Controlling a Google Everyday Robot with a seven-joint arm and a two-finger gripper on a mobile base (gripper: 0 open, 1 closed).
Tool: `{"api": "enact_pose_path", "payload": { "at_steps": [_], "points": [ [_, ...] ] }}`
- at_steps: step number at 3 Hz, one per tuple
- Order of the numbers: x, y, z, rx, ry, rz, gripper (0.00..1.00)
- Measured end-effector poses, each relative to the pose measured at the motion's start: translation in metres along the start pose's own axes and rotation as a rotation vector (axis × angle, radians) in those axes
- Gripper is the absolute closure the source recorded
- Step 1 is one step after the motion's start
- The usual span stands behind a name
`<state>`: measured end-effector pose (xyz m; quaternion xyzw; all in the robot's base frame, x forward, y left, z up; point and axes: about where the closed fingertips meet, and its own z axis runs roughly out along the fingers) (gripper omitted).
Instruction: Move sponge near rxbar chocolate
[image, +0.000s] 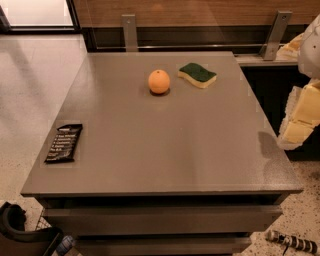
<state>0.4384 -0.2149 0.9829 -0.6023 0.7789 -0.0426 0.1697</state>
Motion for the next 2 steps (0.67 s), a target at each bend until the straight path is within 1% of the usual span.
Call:
{"api": "enact_pose_path", "payload": {
  "at_steps": [1,2],
  "points": [
    [0.0,0.0,0.0,0.0,0.0,0.0,0.0],
    [0.004,-0.027,-0.005,0.048,-0.035,0.023,0.0]
  ]
}}
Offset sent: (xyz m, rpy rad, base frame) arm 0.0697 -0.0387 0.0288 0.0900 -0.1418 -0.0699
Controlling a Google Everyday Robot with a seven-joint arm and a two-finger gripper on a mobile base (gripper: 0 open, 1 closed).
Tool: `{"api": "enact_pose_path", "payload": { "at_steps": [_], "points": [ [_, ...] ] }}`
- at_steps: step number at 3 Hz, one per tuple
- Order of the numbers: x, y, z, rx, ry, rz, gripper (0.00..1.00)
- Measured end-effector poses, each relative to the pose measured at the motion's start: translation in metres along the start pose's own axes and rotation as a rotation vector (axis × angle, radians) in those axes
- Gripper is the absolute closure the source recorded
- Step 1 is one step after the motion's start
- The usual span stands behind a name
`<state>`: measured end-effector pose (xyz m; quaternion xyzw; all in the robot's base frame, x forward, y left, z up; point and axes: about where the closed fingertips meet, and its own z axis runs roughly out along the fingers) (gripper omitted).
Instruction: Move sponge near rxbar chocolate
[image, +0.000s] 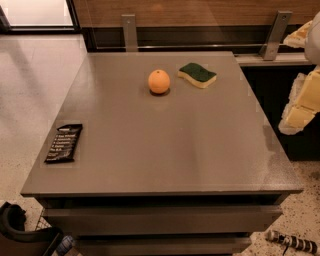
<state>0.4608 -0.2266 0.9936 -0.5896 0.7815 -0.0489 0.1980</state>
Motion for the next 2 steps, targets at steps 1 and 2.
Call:
{"api": "enact_pose_path", "payload": {
  "at_steps": [1,2],
  "points": [
    [0.009,-0.057,-0.002,0.093,-0.108,0.06,0.0],
    [0.012,-0.114,0.005,0.163,-0.271,0.125,0.0]
  ]
}}
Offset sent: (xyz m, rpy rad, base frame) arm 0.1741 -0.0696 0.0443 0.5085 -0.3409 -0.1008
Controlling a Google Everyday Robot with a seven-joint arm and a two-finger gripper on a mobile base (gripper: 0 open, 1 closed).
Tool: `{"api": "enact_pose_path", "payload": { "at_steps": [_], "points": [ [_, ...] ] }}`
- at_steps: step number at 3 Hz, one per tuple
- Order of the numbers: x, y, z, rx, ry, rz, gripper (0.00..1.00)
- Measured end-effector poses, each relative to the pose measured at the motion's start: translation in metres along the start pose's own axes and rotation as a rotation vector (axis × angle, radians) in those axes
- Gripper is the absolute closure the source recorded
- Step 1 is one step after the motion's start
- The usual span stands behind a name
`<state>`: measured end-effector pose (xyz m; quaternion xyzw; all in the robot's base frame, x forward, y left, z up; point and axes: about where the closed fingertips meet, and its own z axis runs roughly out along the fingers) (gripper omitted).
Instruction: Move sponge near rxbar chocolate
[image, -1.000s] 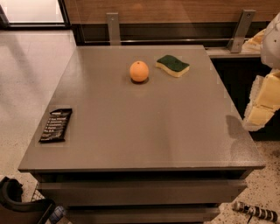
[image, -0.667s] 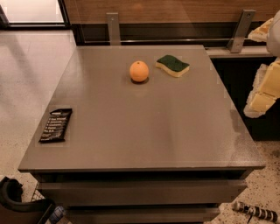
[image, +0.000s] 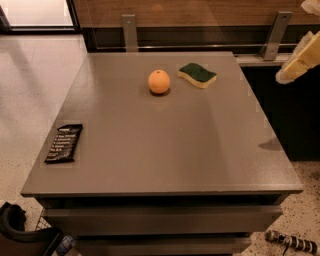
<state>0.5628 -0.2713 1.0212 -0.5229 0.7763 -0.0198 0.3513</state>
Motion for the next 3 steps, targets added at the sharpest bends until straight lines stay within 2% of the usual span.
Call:
{"api": "enact_pose_path", "payload": {
  "at_steps": [1,2,3],
  "points": [
    [0.0,-0.03,0.029,0.015,-0.182,0.074,0.0],
    [0.003,-0.041,0.054,0.018,-0.34,0.147,0.0],
    [-0.001,-0.041,0.069,0.04,-0.48,0.202,0.0]
  ]
}}
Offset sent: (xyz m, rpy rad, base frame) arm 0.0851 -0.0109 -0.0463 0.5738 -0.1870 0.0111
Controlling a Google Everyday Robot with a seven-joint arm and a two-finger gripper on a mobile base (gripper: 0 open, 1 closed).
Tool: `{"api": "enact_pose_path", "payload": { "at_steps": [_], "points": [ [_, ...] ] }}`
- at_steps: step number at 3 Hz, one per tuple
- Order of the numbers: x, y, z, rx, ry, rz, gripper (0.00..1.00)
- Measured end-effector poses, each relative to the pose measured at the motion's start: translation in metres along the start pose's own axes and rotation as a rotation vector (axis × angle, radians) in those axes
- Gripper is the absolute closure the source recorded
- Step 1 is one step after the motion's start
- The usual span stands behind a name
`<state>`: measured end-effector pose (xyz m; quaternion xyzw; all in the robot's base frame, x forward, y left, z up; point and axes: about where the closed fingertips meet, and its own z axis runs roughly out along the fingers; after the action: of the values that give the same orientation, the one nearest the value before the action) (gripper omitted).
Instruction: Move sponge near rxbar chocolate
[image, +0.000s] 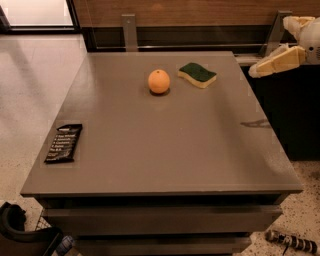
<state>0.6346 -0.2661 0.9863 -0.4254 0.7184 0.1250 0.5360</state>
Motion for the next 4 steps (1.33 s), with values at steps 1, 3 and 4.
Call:
{"api": "enact_pose_path", "payload": {
  "at_steps": [1,3,4],
  "points": [
    [0.0,0.0,0.0,0.0,0.0,0.0,0.0],
    [0.022,-0.016,0.09,-0.086,-0.097,0.078,0.0],
    [0.046,-0.015,0.137,-0.126,-0.128,0.125,0.0]
  ]
}}
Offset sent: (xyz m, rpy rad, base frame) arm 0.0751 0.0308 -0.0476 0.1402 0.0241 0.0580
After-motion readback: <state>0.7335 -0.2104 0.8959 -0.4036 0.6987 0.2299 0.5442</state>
